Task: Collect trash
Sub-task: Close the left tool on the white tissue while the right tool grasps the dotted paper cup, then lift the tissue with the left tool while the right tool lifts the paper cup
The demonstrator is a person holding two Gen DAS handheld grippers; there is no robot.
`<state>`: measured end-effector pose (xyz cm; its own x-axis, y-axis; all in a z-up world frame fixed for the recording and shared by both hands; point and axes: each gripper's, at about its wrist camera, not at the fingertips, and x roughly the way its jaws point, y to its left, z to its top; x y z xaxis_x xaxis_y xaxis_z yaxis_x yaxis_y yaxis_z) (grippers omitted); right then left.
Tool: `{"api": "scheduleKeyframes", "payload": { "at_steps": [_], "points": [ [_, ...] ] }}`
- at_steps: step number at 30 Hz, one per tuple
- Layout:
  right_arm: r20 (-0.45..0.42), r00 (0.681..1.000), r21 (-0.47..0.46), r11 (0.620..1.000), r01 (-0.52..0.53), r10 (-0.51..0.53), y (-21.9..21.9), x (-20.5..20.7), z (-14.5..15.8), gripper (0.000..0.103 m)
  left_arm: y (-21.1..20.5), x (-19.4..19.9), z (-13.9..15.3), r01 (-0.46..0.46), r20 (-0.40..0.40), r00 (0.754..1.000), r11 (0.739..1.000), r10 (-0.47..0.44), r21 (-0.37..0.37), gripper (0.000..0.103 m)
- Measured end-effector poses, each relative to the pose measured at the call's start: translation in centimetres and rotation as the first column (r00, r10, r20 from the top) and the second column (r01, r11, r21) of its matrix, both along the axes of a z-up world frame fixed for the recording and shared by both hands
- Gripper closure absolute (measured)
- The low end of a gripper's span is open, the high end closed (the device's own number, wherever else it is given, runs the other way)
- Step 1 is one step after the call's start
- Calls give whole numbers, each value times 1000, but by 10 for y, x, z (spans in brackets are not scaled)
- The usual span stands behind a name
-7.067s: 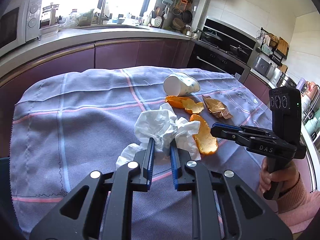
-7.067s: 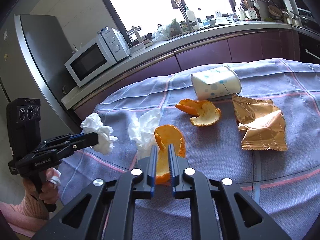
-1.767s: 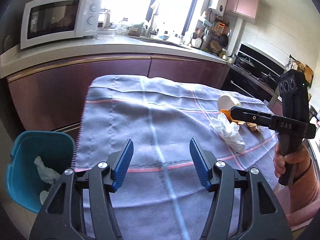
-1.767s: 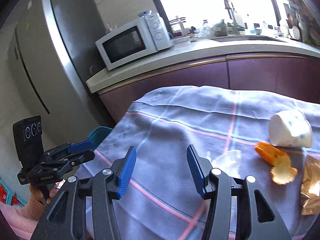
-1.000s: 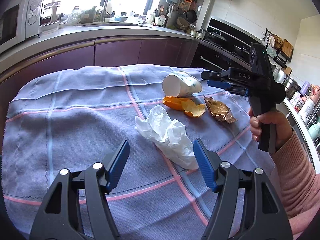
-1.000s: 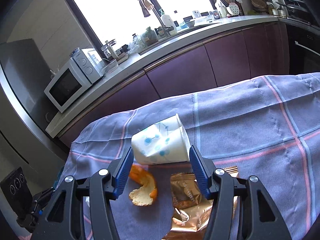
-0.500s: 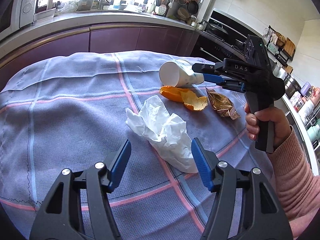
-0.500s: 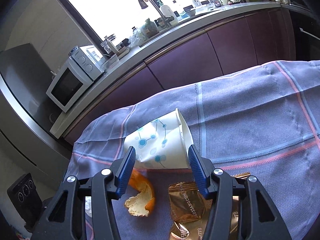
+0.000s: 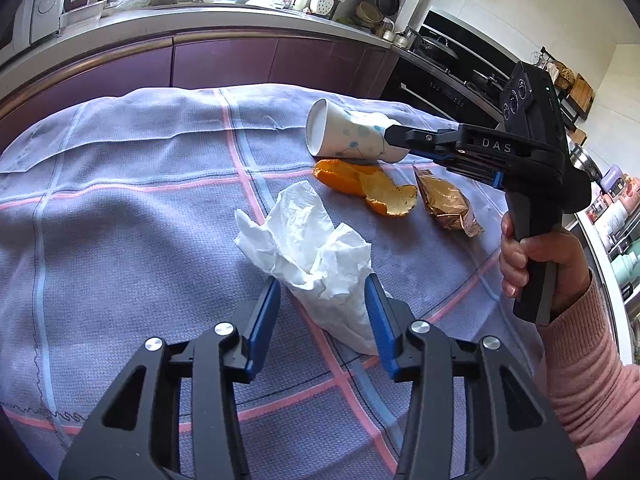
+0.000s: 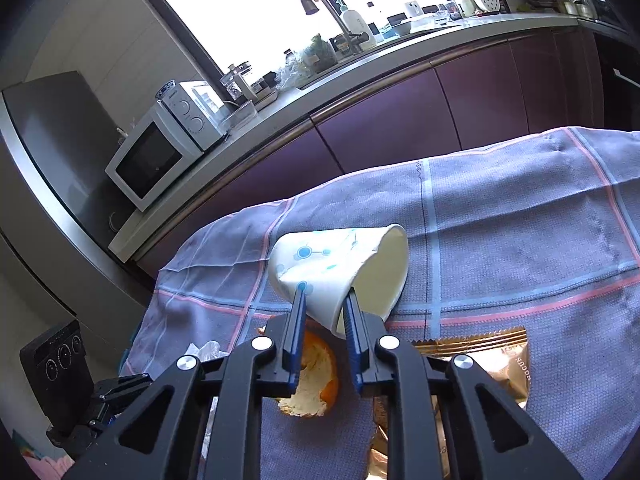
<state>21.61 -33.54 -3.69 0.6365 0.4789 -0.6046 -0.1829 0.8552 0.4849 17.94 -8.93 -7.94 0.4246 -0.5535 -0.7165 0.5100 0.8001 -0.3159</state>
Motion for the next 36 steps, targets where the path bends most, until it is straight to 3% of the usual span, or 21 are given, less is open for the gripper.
{"api": "scheduleKeyframes", "payload": {
  "at_steps": [4,11,13,36],
  "points": [
    [10,1000,-2,1000,-3,3,1,-1,0,90,-4,-2,-1,14,-1,1000,1000,-14,0,77],
    [43,999,-21,1000,-22,23,8,-5,8,96,-5,-9,3,25,23,999,1000,-24,-2,86],
    [61,998,-30,999,-23,25,12,-7,12,100,-3,-11,6,28,34,999,1000,-28,-8,86],
    [181,978,-13,995,-98,99,51,-48,44,100,36,-42,40,-6,158,987,1000,10,-25,87]
  ]
}}
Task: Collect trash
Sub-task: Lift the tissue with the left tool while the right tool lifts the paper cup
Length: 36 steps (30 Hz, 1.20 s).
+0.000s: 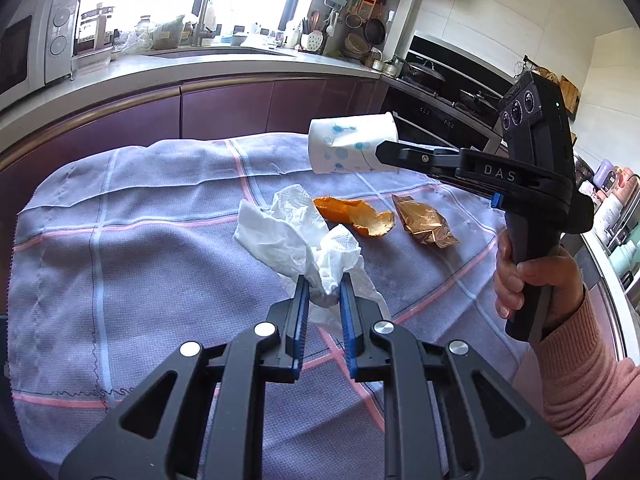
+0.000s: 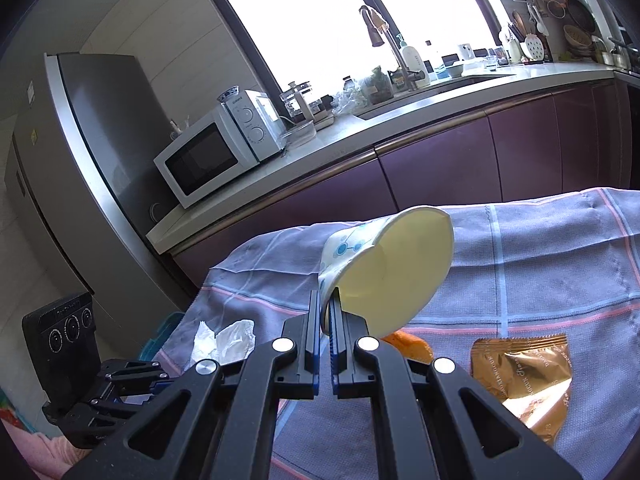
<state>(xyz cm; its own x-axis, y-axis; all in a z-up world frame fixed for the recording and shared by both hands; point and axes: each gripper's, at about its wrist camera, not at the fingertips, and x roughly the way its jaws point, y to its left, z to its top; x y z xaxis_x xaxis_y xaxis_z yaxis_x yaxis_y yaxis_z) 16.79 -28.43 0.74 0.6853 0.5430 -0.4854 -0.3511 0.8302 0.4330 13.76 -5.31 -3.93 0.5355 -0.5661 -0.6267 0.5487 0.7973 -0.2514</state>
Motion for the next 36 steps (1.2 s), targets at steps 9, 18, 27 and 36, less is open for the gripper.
{"api": "scheduleKeyframes", "payload": {
  "at_steps": [9,18,27,36],
  "points": [
    [16,998,19,998,-55,54,22,-19,3,100,27,-18,16,-24,49,999,1000,24,-4,87],
    [28,995,31,994,-101,100,45,-30,6,100,53,-28,26,-46,72,996,999,48,-18,87],
    [34,989,40,988,-147,146,62,-39,8,100,74,-37,31,-83,89,992,996,84,-18,87],
    [36,981,49,980,-193,192,83,-42,10,100,98,-45,34,-124,102,987,992,126,-21,87]
  ]
}}
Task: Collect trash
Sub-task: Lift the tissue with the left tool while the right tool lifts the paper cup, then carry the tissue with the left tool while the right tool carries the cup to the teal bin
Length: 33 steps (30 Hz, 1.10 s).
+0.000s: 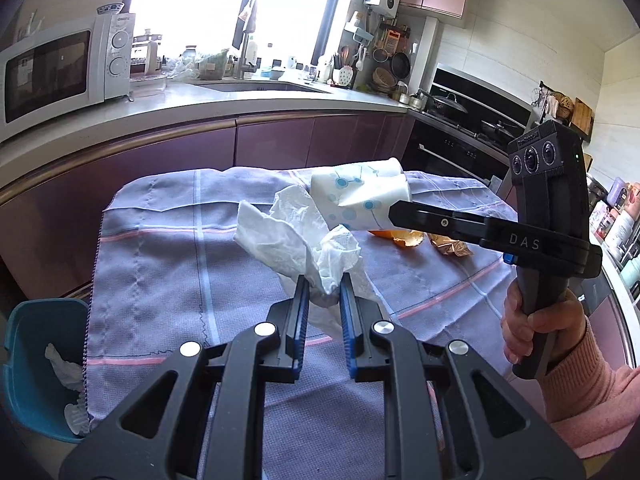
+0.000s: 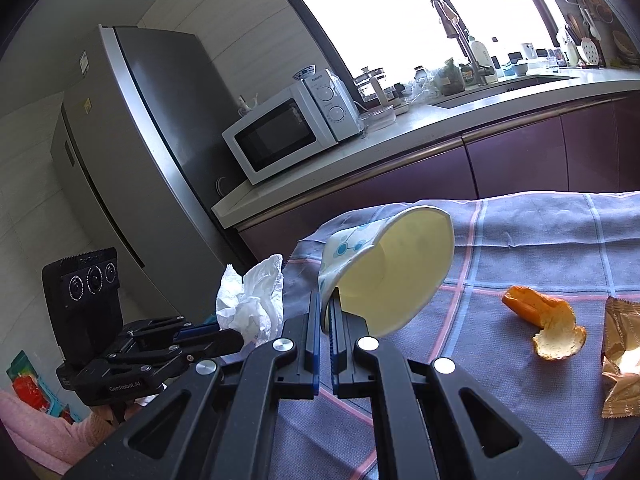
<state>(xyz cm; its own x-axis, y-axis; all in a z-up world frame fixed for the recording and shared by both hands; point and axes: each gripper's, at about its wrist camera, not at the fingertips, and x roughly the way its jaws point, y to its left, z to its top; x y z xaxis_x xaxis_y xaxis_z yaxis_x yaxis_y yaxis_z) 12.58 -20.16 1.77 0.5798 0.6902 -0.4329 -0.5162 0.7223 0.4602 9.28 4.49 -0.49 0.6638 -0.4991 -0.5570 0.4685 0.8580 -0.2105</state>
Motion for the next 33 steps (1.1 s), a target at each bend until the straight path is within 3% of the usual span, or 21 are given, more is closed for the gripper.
{"api": "scheduleKeyframes", "payload": {
  "at_steps": [33],
  "points": [
    [-7,991,-2,991,-133,133,62,1,1,100,62,-31,12,-132,24,991,991,132,2,87]
  ]
}}
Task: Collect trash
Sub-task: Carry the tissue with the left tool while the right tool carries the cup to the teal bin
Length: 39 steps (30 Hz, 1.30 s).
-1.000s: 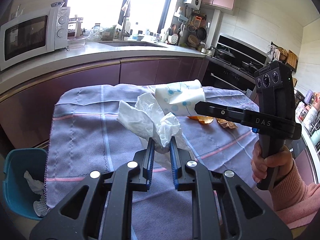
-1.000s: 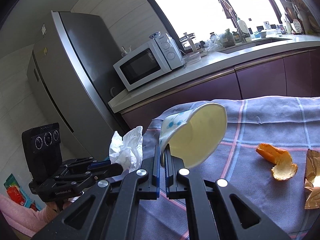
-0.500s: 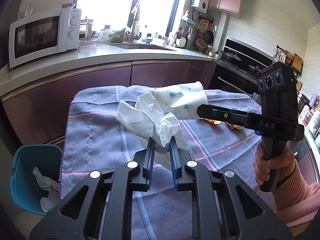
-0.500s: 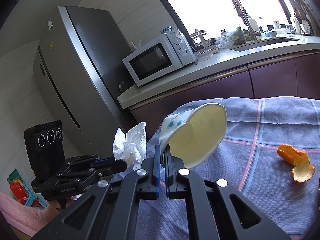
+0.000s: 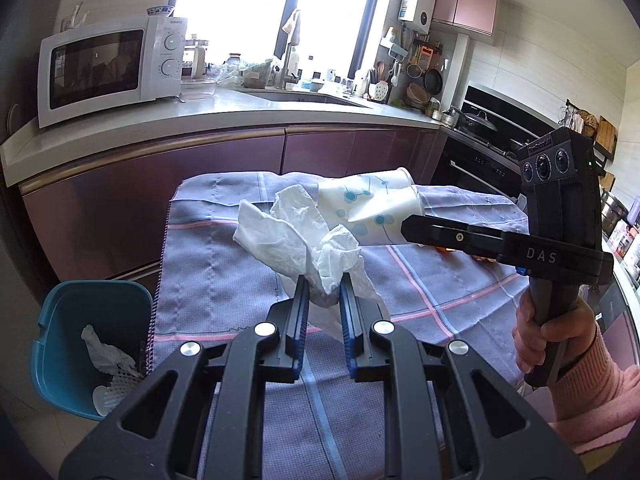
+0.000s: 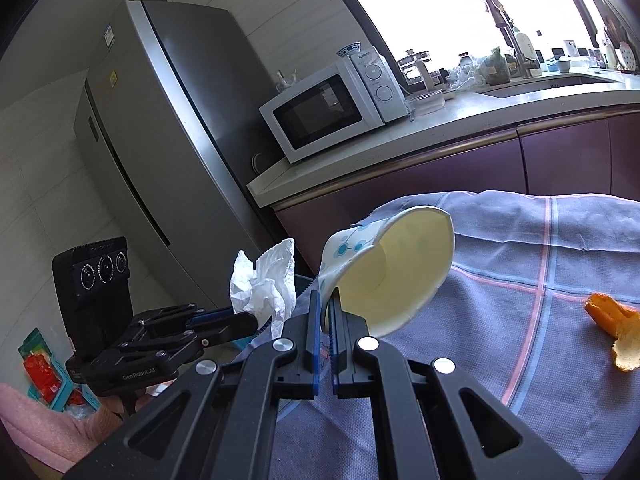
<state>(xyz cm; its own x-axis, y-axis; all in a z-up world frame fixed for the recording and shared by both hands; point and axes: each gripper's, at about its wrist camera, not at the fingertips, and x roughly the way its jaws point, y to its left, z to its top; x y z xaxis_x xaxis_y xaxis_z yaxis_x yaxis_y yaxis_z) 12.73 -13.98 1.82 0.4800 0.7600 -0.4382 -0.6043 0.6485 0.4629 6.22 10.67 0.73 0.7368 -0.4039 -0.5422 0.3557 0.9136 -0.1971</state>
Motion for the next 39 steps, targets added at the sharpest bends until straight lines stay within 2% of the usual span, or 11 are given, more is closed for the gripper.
{"api": "scheduleKeyframes", "payload": {
  "at_steps": [23,39],
  "points": [
    [-12,994,-19,994,-112,112,55,6,-2,100,49,-8,4,-110,8,994,994,110,8,87],
    [-39,986,-13,986,-165,164,78,17,-6,100,81,-13,1,-187,3,982,982,187,3,87]
  ]
}}
